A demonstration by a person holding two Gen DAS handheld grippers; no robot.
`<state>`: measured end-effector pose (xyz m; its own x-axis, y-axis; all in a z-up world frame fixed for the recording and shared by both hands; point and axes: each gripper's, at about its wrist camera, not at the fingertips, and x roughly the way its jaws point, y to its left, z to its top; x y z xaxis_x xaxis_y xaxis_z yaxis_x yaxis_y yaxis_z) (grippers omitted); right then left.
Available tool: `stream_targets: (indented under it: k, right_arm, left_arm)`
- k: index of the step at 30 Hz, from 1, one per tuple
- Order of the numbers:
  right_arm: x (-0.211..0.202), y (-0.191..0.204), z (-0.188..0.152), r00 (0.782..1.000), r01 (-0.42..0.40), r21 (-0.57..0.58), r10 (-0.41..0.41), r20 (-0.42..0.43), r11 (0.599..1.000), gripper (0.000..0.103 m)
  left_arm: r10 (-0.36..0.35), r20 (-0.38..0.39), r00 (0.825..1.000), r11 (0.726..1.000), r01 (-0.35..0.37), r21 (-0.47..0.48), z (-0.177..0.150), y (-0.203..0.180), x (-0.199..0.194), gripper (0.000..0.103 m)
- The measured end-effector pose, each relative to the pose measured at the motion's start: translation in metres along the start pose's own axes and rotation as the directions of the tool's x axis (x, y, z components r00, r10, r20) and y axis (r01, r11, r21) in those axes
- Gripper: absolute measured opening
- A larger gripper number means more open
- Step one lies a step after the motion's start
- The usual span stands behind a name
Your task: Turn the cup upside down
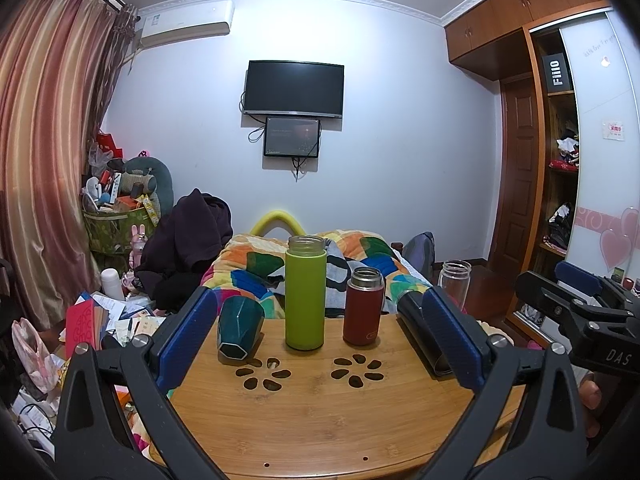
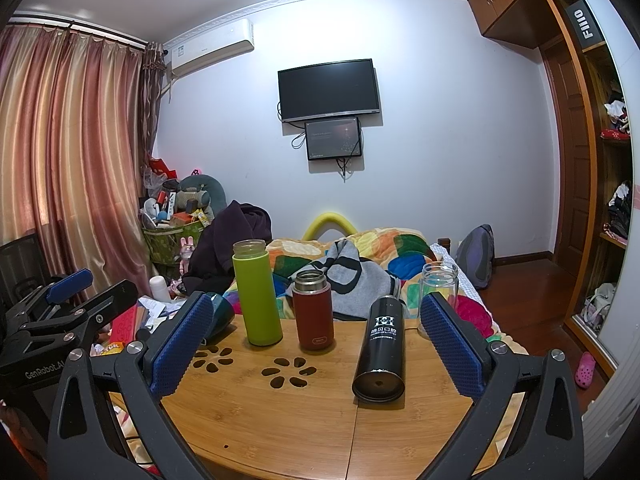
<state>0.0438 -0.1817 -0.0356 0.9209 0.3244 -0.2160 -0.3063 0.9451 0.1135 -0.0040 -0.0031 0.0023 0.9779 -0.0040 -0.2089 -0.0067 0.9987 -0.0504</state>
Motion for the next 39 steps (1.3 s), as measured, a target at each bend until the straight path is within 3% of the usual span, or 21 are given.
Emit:
stream_targets:
  k: [13, 19, 24, 28, 34, 35, 37, 39]
  right_arm:
    - [0.002, 0.001, -0.001, 1.0, -0.005, 0.005, 0.005, -0.001, 1.0, 0.103]
    - [0.012, -0.001, -0.002, 1.0, -0.01, 0.007, 0.01, -0.013, 1.0, 0.103]
    - [0.024, -0.014, -0.007, 0.999, 0.0, 0.027, 0.001, -0.038, 1.0, 0.103]
    - [0.032, -0.03, -0.014, 0.998, 0.021, 0.051, -0.018, -0.061, 0.998, 0.103]
    - [0.045, -0.055, -0.026, 0.993, 0.055, 0.088, -0.046, -0.105, 0.995, 0.103]
    - [0.047, -0.059, -0.027, 0.993, 0.059, 0.092, -0.049, -0.11, 0.994, 0.103]
    - [0.051, -0.065, -0.031, 0.991, 0.067, 0.1, -0.054, -0.124, 0.993, 0.103]
    - [0.055, -0.07, -0.034, 0.989, 0.071, 0.107, -0.056, -0.137, 0.992, 0.103]
  left_arm:
    - [0.006, -0.022, 1.0, 1.0, -0.005, 0.003, -0.003, -0.001, 0.008, 0.103]
    - [-0.003, -0.067, 0.998, 1.0, 0.003, 0.0, -0.004, 0.004, 0.036, 0.103]
    - [-0.004, -0.19, 0.982, 1.0, 0.004, -0.002, -0.007, 0.012, 0.109, 0.103]
    - [-0.018, -0.322, 0.946, 0.999, 0.009, -0.032, -0.013, 0.021, 0.186, 0.103]
    - [0.004, -0.408, 0.913, 0.998, -0.026, -0.05, -0.02, 0.027, 0.266, 0.103]
    - [0.006, -0.413, 0.911, 0.998, -0.03, -0.051, -0.021, 0.027, 0.273, 0.1]
    - [-0.004, -0.428, 0.904, 0.998, -0.021, -0.055, -0.024, 0.026, 0.286, 0.075]
    - [-0.019, -0.452, 0.892, 0.998, -0.01, -0.061, -0.028, 0.025, 0.293, 0.065]
